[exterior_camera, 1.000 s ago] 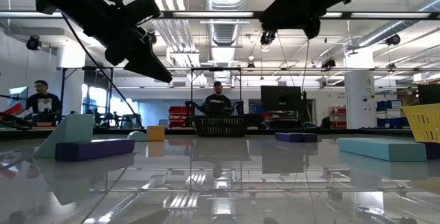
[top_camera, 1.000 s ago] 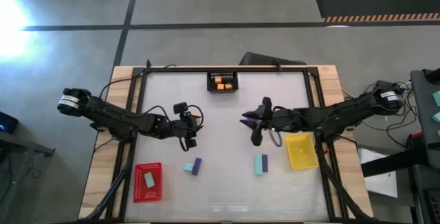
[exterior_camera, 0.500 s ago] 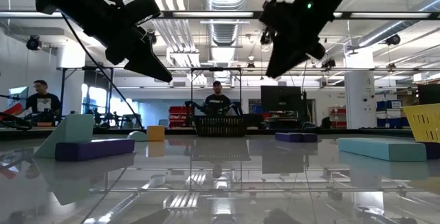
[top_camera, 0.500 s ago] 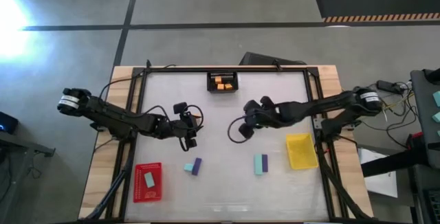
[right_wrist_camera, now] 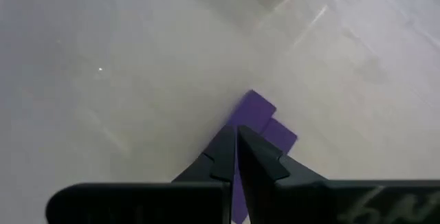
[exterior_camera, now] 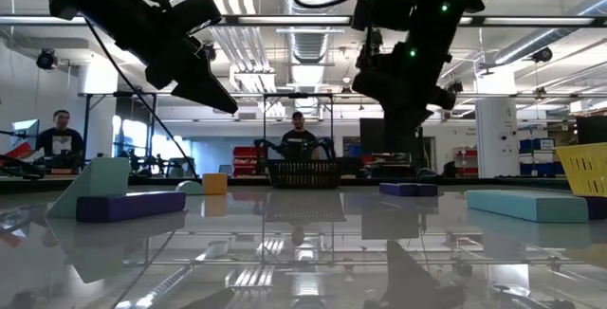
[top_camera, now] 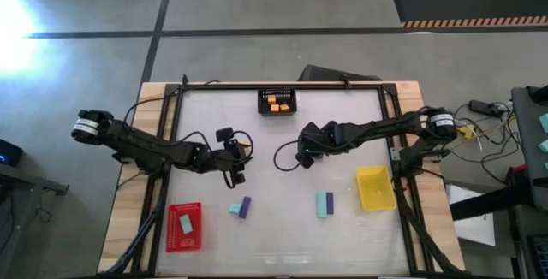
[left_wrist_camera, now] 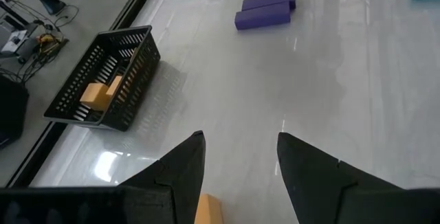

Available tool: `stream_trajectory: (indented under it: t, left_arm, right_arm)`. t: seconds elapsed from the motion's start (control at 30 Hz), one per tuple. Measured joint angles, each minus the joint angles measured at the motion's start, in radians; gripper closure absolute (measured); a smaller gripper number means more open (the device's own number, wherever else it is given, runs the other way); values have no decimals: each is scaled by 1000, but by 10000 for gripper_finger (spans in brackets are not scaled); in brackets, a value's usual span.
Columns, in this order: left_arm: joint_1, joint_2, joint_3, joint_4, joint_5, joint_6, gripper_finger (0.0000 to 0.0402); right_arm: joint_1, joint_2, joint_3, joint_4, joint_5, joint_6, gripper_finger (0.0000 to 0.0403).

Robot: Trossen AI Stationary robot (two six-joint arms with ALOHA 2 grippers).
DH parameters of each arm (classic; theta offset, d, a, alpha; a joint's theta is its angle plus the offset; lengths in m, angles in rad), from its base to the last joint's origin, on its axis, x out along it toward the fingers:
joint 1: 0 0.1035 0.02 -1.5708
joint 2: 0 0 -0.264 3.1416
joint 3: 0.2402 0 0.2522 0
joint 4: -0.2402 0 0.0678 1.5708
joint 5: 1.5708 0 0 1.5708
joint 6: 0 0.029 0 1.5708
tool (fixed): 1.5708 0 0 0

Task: Sort & place blocks by color
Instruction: Put the purple block into the yellow bin

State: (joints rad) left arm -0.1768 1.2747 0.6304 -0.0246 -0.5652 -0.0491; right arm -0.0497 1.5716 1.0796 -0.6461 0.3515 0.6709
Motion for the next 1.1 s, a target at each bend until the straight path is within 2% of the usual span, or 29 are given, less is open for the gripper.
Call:
stream_trajectory:
  t: [0.17, 0.57, 1.1]
  left_arm:
    - [0, 0, 0, 0, 0, 0, 235]
    - [0, 0, 0, 0, 0, 1, 235]
    - [-1, 0, 0, 1, 0, 1, 235]
  right_arm:
    - [-25, 3, -26, -11, -71, 17, 394]
    - [-56, 3, -133, 70, -72, 36, 394]
    - [-55, 44, -153, 109, -33, 36, 394]
